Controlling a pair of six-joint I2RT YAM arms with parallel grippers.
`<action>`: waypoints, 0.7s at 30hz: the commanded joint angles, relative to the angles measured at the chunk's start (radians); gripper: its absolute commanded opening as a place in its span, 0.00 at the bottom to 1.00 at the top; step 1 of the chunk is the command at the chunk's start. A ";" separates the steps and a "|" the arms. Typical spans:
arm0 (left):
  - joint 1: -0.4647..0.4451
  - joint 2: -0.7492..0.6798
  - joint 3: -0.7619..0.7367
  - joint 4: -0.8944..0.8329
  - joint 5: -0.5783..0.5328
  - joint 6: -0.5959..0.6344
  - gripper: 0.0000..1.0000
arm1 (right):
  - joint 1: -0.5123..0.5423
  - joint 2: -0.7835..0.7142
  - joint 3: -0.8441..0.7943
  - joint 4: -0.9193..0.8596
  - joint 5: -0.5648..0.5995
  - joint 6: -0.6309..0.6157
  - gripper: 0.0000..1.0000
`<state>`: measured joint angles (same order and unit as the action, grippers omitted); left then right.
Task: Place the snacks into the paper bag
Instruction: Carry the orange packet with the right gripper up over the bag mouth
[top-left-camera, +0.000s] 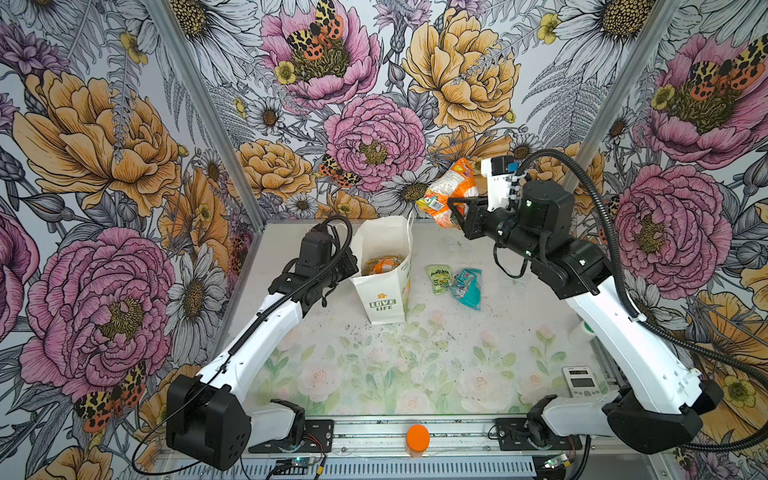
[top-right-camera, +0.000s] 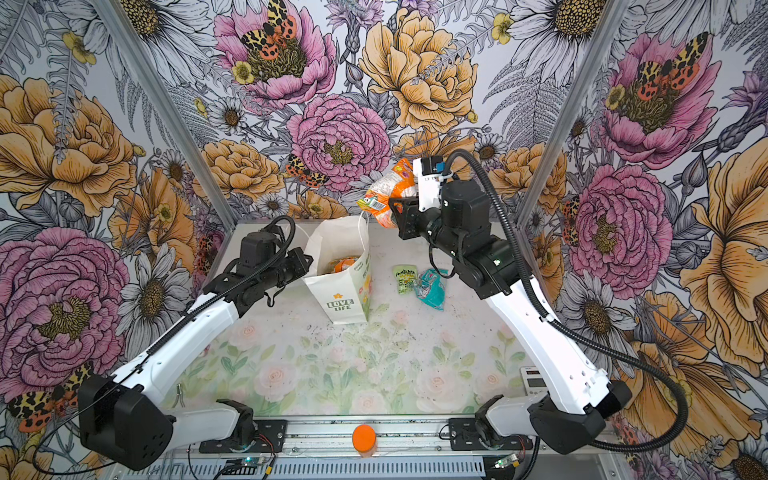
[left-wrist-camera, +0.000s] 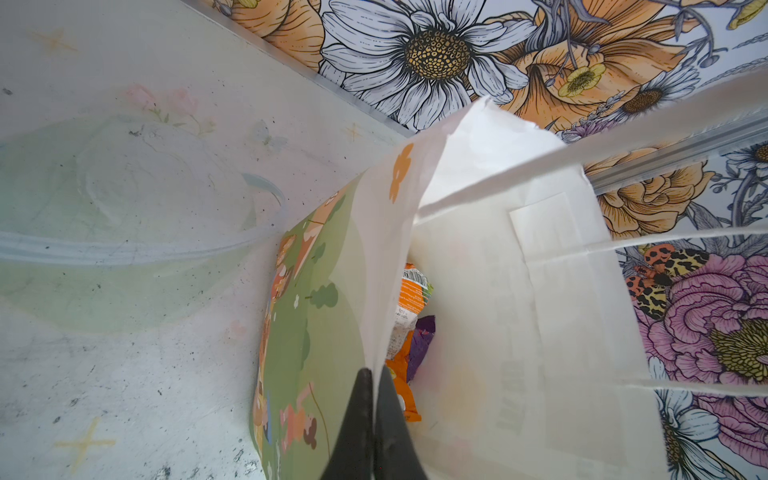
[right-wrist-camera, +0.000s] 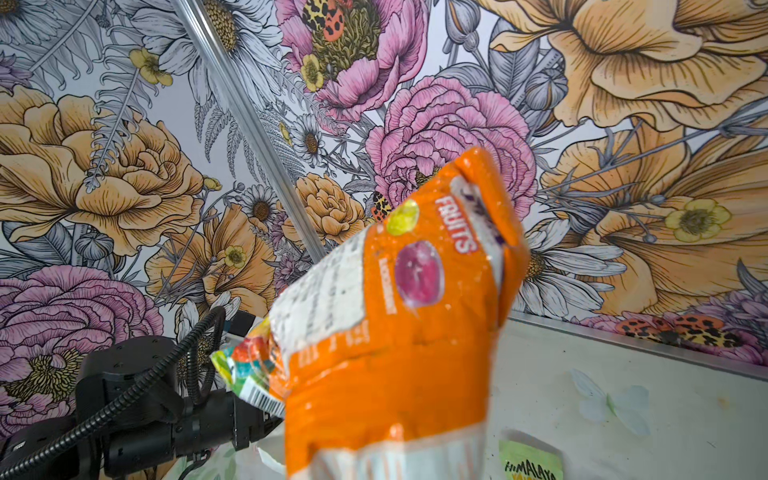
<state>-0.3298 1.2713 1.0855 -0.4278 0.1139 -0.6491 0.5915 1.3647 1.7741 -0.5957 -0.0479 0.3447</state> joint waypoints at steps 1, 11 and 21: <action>-0.005 -0.010 0.009 -0.015 0.002 -0.007 0.00 | 0.046 0.047 0.084 0.003 0.052 -0.076 0.00; -0.005 -0.018 0.007 -0.016 0.003 -0.006 0.00 | 0.171 0.198 0.202 -0.044 0.095 -0.158 0.00; -0.005 -0.024 0.004 -0.015 0.004 -0.004 0.00 | 0.260 0.323 0.275 -0.103 0.177 -0.243 0.00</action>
<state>-0.3313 1.2713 1.0855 -0.4278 0.1139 -0.6491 0.8364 1.6714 2.0003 -0.7094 0.0826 0.1455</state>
